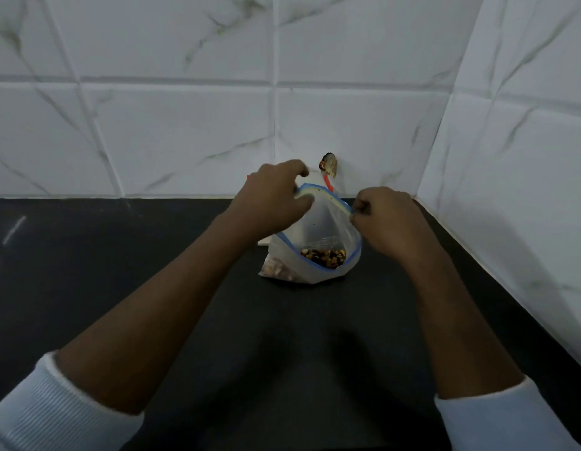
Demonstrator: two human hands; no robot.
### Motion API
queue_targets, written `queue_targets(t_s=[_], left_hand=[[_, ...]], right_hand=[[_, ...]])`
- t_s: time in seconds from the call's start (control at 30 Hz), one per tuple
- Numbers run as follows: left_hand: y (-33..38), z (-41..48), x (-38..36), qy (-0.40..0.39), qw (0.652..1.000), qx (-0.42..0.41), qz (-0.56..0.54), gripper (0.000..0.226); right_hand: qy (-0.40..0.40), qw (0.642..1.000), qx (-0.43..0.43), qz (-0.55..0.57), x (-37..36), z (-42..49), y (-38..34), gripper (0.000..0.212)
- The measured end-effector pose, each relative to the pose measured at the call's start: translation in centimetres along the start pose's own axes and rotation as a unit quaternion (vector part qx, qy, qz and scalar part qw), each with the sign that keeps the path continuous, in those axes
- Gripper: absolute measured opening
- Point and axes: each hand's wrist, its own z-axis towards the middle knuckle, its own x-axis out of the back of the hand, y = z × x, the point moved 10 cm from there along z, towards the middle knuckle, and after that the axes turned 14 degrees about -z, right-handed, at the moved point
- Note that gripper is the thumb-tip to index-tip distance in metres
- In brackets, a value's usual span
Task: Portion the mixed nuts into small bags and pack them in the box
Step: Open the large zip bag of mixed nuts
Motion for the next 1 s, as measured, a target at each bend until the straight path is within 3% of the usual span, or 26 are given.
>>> queue_targets(t_s=[0.1, 0.13, 0.2, 0.3, 0.4, 0.47, 0.6, 0.63, 0.7, 0.8, 0.87, 0.93, 1.0], left_hand=[[-3.2, -3.2, 0.2, -0.036, 0.992, 0.111, 0.041, 0.054], [-4.5, -4.1, 0.0, -0.032, 0.988, 0.152, -0.001, 0.048], [-5.8, -5.4, -0.9, 0.000, 0.961, 0.203, -0.186, 0.034], [-6.3, -6.2, -2.4, 0.072, 0.883, 0.230, -0.403, 0.037], [-5.8, -6.6, -4.6, 0.124, 0.758, 0.269, -0.582, 0.041], [-5.7, -6.7, -6.4, 0.133, 0.666, 0.310, -0.665, 0.034], [-7.4, -6.7, -8.7, 0.136, 0.458, 0.382, -0.791, 0.009], [-8.0, -6.7, -8.7, 0.141, 0.407, 0.388, -0.815, 0.012], [-9.3, -6.9, -8.4, 0.153, 0.342, 0.385, -0.844, 0.016], [-10.2, -7.6, -8.1, 0.155, 0.321, 0.380, -0.853, 0.019], [-10.0, -7.8, -7.7, 0.138, 0.345, 0.373, -0.850, 0.019], [-10.3, -7.6, -6.8, 0.126, 0.422, 0.366, -0.820, 0.016], [-10.8, -7.0, -5.6, 0.109, 0.534, 0.353, -0.761, 0.009]], right_hand=[[0.014, 0.998, -0.013, 0.062, 0.2, -1.1, 0.6, 0.012], [-0.004, 0.993, -0.019, 0.113, -0.3, -1.5, 0.8, 0.011], [-0.047, 0.971, -0.033, 0.232, -1.6, -2.1, 0.4, 0.006], [-0.057, 0.922, -0.069, 0.377, -3.4, -2.3, -0.4, 0.018], [-0.052, 0.856, -0.122, 0.499, -5.0, -2.3, -1.2, 0.030], [-0.068, 0.770, -0.174, 0.610, -6.6, -2.4, -1.7, 0.027], [-0.106, 0.489, -0.297, 0.813, -10.0, -2.7, -1.4, 0.015], [-0.098, 0.441, -0.315, 0.835, -10.3, -2.8, -0.9, 0.013], [-0.078, 0.389, -0.338, 0.853, -10.6, -3.1, 0.3, 0.012], [-0.068, 0.340, -0.347, 0.871, -11.0, -3.5, 0.9, 0.016], [-0.082, 0.351, -0.342, 0.868, -11.4, -3.4, 1.2, 0.017], [-0.106, 0.416, -0.323, 0.844, -11.3, -3.1, 1.6, 0.012], [-0.121, 0.525, -0.283, 0.793, -10.5, -2.8, 2.4, 0.008]])
